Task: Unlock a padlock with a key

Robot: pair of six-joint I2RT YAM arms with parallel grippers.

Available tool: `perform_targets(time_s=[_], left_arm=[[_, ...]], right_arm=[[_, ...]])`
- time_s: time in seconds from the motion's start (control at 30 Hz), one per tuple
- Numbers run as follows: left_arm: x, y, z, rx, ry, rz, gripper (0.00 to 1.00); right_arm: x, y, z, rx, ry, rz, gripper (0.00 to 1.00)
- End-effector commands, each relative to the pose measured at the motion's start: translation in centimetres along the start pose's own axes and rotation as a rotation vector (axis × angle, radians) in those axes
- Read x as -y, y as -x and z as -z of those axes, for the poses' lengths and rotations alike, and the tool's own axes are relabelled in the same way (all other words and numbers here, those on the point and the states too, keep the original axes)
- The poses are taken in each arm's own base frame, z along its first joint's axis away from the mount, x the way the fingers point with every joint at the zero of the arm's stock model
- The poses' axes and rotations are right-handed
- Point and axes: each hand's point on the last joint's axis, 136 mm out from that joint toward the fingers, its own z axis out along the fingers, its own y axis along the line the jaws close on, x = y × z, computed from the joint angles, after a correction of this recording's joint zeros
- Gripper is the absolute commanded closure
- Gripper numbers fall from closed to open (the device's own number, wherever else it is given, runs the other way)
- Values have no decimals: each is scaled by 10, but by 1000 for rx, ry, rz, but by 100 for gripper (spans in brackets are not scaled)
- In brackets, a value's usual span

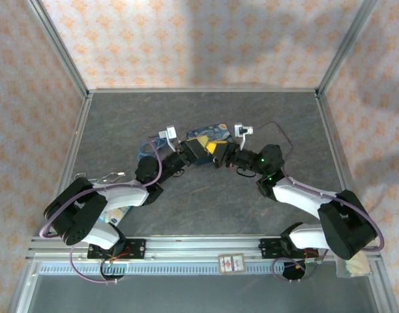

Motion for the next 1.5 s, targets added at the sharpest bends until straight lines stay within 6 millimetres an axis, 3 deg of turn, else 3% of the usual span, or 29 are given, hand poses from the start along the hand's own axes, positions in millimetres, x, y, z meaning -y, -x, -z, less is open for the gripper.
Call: perform_targets(time_s=[0.0, 0.17, 0.33, 0.43, 0.6, 0.77, 0.93, 1.07, 1.47], left_arm=[[7, 24, 14, 91, 13, -41, 9], [-23, 33, 32, 121, 185, -66, 4], [-63, 14, 45, 65, 341, -12, 17], [-79, -10, 48, 11, 372, 42, 27], [-105, -72, 38, -118, 499, 57, 28], [-144, -109, 40, -160, 644, 168, 35], [-170, -121, 32, -196, 744, 150, 35], [-192, -132, 30, -216, 820, 147, 33], [-237, -117, 24, -170, 966, -95, 33]], right_arm=[[0, 2, 4, -1, -30, 68, 100], [5, -4, 9, -39, -89, 129, 100], [20, -5, 16, -71, -212, 209, 100], [36, -6, 25, -81, -321, 268, 100], [65, 0, 45, -62, -497, 297, 100], [92, 2, 69, -43, -629, 254, 100], [123, 5, 103, 12, -754, 147, 100], [137, 9, 123, 64, -818, 99, 100], [118, 23, 127, 141, -763, 148, 100]])
